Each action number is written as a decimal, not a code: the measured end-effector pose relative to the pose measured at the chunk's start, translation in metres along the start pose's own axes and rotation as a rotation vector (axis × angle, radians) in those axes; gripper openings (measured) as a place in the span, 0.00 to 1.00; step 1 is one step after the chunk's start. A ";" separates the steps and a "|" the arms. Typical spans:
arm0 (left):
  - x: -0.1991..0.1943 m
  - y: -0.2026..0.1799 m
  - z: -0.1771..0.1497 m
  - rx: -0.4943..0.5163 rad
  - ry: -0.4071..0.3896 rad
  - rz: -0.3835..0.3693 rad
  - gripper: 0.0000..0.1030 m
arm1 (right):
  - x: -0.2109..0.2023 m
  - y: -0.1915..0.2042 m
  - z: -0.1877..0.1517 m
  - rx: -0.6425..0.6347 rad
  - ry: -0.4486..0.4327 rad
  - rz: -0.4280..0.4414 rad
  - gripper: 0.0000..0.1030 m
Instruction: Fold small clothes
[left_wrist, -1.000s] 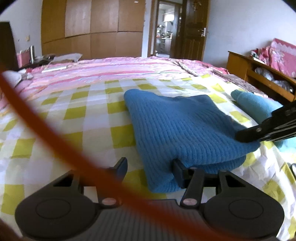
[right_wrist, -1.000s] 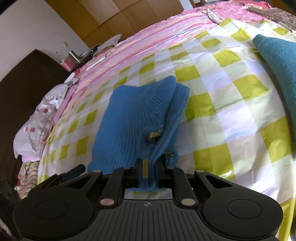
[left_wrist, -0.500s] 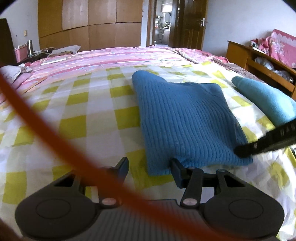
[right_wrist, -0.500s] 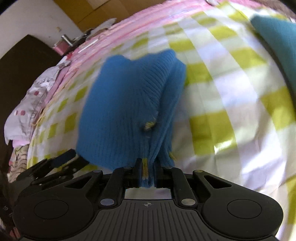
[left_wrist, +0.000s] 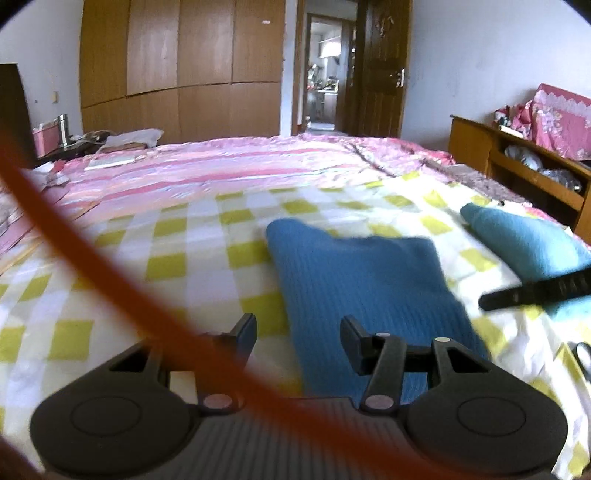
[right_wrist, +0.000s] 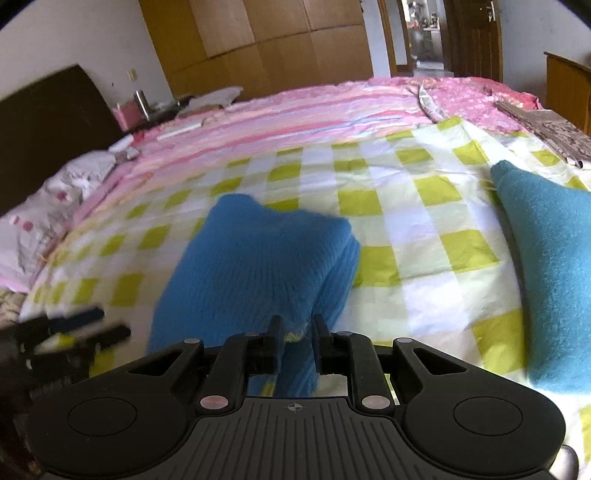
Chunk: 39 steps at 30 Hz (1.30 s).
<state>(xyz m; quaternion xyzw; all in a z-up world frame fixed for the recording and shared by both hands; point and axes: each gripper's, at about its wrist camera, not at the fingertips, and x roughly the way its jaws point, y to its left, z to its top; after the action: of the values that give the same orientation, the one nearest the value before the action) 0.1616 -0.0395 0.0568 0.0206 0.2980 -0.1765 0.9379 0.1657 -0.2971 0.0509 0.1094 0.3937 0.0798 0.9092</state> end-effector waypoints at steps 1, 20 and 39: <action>0.005 -0.002 0.003 0.004 -0.001 -0.002 0.54 | -0.001 -0.002 -0.001 0.013 0.000 0.014 0.18; 0.062 -0.017 0.004 -0.051 0.172 0.005 0.60 | 0.076 -0.010 0.021 -0.002 -0.018 -0.040 0.13; 0.047 -0.030 -0.003 -0.038 0.237 0.055 0.60 | 0.036 0.007 -0.008 -0.056 -0.006 -0.070 0.20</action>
<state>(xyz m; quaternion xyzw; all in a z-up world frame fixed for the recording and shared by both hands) 0.1854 -0.0817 0.0294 0.0317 0.4092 -0.1413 0.9009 0.1837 -0.2809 0.0228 0.0702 0.3920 0.0586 0.9154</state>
